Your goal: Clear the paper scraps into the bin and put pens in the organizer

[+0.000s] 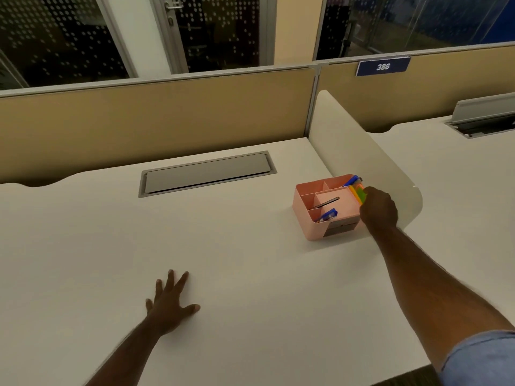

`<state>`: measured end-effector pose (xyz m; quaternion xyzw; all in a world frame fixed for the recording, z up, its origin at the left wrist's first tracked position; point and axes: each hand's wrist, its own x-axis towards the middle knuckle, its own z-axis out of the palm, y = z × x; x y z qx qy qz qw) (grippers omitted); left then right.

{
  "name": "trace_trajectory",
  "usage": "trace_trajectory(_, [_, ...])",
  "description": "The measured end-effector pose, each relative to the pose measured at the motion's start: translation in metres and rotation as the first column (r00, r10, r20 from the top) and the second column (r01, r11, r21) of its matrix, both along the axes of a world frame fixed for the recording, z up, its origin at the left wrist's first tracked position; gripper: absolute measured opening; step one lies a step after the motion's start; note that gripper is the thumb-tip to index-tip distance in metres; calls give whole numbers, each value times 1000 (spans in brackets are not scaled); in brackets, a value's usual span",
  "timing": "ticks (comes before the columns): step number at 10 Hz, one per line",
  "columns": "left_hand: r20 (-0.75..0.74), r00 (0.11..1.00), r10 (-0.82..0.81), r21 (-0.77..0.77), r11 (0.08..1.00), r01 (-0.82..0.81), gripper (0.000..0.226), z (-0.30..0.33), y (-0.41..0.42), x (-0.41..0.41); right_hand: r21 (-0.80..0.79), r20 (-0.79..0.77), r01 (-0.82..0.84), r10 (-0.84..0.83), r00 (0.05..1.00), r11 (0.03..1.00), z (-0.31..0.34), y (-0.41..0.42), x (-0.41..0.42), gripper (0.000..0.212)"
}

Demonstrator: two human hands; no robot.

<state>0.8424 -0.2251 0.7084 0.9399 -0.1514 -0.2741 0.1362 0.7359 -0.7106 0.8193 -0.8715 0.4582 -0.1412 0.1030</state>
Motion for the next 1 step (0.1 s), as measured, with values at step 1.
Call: trace_trajectory(1, [-24,1000,-19,18,1000,19,93,-1,-1,1,-111,107,35,-23,994,993,-5,6,-2,21])
